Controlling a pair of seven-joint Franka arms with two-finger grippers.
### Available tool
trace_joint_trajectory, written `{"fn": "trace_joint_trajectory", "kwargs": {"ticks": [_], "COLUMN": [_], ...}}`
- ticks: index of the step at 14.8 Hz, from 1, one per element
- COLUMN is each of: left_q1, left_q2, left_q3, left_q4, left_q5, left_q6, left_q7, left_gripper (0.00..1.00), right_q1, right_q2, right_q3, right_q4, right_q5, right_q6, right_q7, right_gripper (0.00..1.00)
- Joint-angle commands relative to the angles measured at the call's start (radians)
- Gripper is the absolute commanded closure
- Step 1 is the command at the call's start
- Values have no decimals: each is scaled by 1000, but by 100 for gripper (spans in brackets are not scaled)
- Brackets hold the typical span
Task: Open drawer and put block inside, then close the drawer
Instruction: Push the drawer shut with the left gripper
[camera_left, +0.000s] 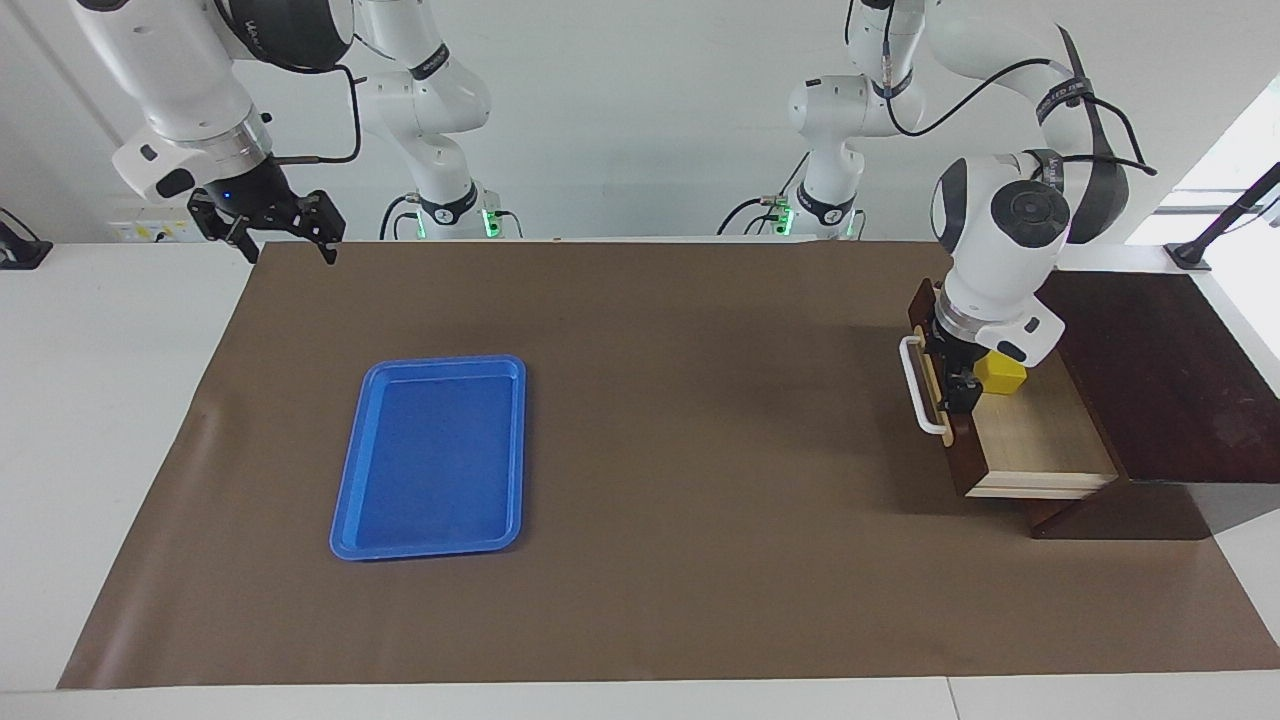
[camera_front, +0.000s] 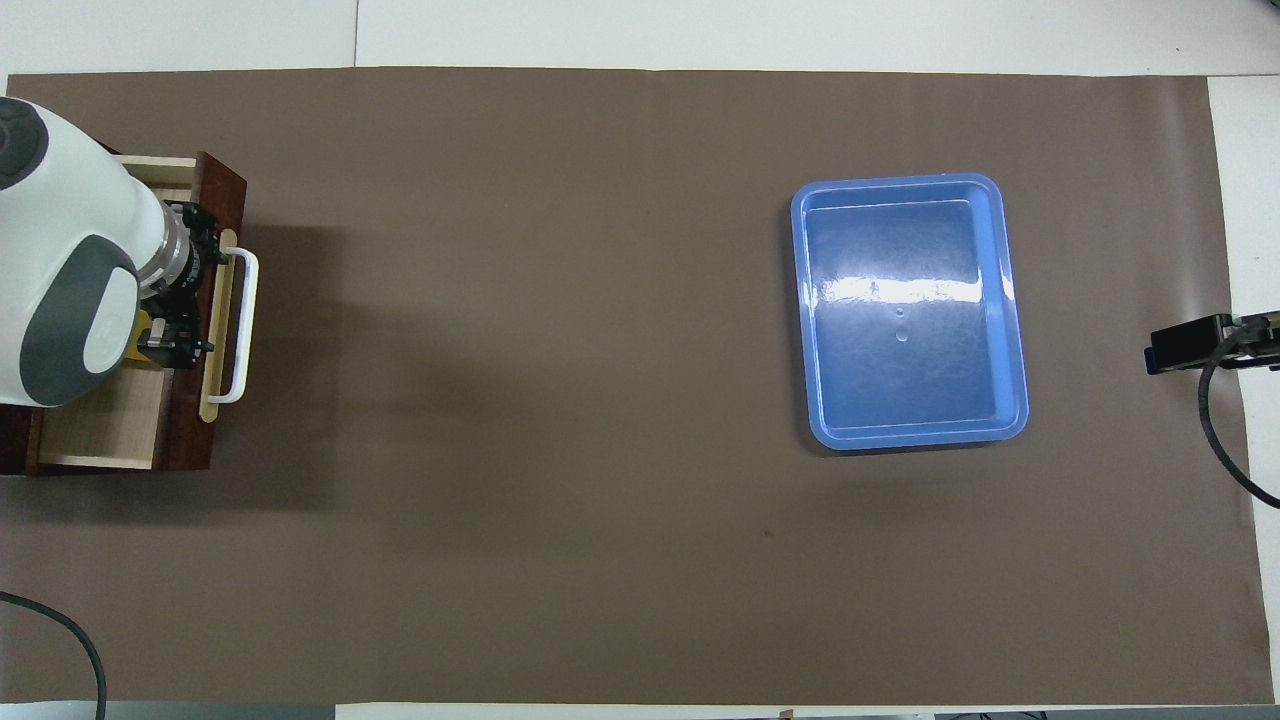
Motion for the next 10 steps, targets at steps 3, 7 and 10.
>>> {"fn": "trace_joint_trajectory", "kwargs": {"ticks": [3, 7, 10], "left_q1": [113, 212, 200], "left_q2": [-10, -8, -13], "left_q3": [2, 2, -4], "left_q4": [-6, 2, 66], "left_q5": [36, 36, 33], "left_q6": [37, 68, -6], "left_q7": [106, 259, 314], "left_gripper": [0, 0, 0], "right_q1": [-30, -32, -24], "right_q2": [42, 38, 30], "right_q3": [14, 21, 23], "right_q4": [96, 87, 85], "right_q5": [40, 40, 40], "right_q6": [-56, -53, -55], "right_q7": [10, 9, 9], "right_gripper": [0, 0, 0]}}
